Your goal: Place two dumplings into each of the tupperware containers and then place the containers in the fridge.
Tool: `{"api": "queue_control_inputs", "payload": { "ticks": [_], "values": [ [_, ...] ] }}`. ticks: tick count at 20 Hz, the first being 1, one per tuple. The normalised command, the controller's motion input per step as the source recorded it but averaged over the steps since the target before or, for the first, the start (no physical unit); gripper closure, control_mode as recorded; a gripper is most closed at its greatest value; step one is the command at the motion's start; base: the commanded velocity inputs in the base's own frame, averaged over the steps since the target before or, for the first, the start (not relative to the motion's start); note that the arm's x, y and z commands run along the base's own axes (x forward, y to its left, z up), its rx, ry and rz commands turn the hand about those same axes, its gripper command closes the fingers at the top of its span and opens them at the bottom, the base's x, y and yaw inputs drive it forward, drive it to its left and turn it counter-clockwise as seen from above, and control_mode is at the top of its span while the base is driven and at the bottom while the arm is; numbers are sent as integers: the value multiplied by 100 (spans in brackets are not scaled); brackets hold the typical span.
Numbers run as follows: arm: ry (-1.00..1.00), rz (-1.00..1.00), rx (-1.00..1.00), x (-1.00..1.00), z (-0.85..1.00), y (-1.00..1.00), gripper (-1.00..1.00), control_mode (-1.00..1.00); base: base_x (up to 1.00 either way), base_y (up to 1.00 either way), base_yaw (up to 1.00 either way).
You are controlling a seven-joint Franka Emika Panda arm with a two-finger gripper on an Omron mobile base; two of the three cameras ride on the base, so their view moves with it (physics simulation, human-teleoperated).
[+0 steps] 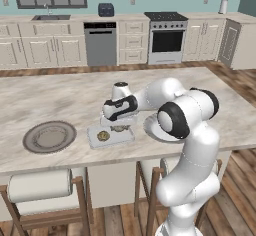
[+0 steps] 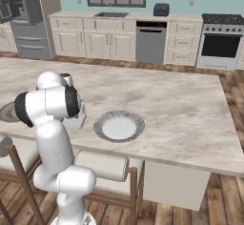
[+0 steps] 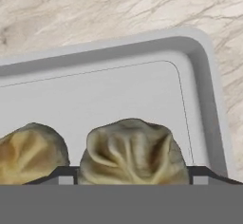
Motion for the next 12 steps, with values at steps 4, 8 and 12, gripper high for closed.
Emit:
{"api": "queue_control_inputs", "payload": {
  "ticks": [4, 8, 12],
  "values": [
    [9, 0, 2, 4, -12, 0, 100, -100, 0, 0, 0],
    [5, 0, 0, 4, -7, 0, 100, -100, 0, 0, 0],
    [-2, 0, 0, 0, -10, 6, -100, -100, 0, 0, 0]
  ]
}}
